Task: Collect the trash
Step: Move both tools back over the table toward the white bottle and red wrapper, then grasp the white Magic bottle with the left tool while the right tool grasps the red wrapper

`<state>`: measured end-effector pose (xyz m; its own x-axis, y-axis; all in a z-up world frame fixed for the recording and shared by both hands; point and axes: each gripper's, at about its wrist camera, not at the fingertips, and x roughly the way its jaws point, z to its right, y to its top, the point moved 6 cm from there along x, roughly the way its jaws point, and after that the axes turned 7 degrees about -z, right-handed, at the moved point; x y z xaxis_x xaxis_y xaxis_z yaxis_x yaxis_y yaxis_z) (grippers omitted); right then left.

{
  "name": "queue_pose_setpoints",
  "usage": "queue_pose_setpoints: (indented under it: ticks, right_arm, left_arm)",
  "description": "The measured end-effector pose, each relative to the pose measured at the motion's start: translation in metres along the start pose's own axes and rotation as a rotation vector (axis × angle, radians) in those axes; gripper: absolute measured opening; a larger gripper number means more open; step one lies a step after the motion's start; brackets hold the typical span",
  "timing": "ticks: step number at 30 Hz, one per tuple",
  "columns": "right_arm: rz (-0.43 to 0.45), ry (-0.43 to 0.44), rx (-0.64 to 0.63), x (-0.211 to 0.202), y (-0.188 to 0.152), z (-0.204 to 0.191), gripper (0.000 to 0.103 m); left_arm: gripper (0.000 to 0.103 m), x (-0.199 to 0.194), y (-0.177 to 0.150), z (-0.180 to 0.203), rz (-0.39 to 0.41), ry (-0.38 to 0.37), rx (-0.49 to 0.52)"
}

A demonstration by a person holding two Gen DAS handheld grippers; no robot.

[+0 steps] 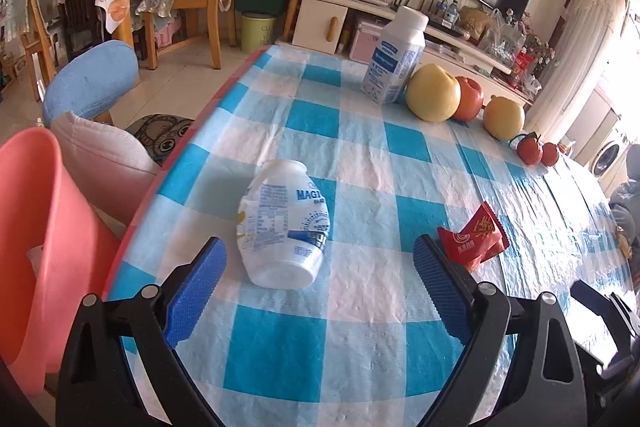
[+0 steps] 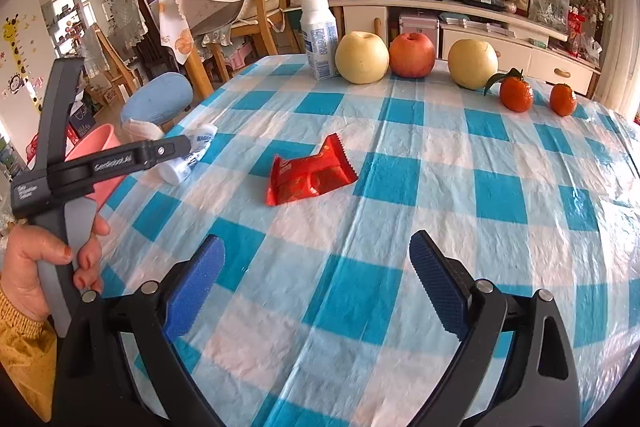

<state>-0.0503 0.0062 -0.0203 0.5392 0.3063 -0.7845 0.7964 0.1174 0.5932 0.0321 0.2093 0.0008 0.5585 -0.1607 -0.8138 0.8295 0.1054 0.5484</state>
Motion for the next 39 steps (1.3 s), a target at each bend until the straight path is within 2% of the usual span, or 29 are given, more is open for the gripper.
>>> queue_pose_setpoints:
  ticks: [8, 18, 28, 29, 30, 31, 34, 37, 39]
  right_arm:
    - [-0.033, 0.048, -0.015, 0.030, 0.015, 0.003, 0.094]
    - [-0.051, 0.086, -0.100, 0.062, 0.038, -0.002, 0.094]
    - [-0.073, 0.185, -0.039, 0.082, 0.054, 0.009, 0.093]
    - [-0.073, 0.193, -0.037, 0.084, 0.056, 0.009, 0.092]
    - [-0.075, 0.195, -0.037, 0.085, 0.057, 0.008, 0.087]
    - [-0.078, 0.199, -0.035, 0.086, 0.058, 0.008, 0.081]
    - [-0.093, 0.207, -0.024, 0.091, 0.057, 0.009, 0.072]
    - [-0.092, 0.191, -0.039, 0.092, 0.056, 0.009, 0.064]
    - [-0.094, 0.181, -0.046, 0.093, 0.056, 0.010, 0.059]
  left_arm:
    - [0.093, 0.018, 0.005, 0.002, -0.040, 0.023, 0.013]
    - [0.093, 0.035, 0.009, -0.020, -0.080, 0.008, -0.114]
    - [0.093, 0.046, 0.011, -0.023, -0.071, 0.051, -0.114]
    - [0.093, 0.047, 0.011, -0.023, -0.069, 0.056, -0.112]
    - [0.092, 0.046, 0.011, -0.023, -0.068, 0.061, -0.111]
    - [0.087, 0.046, 0.012, -0.023, -0.064, 0.067, -0.109]
    - [0.074, 0.044, 0.013, -0.026, -0.053, 0.076, -0.112]
    - [0.065, 0.043, 0.013, -0.027, -0.046, 0.071, -0.118]
    - [0.063, 0.043, 0.013, -0.027, -0.045, 0.061, -0.119]
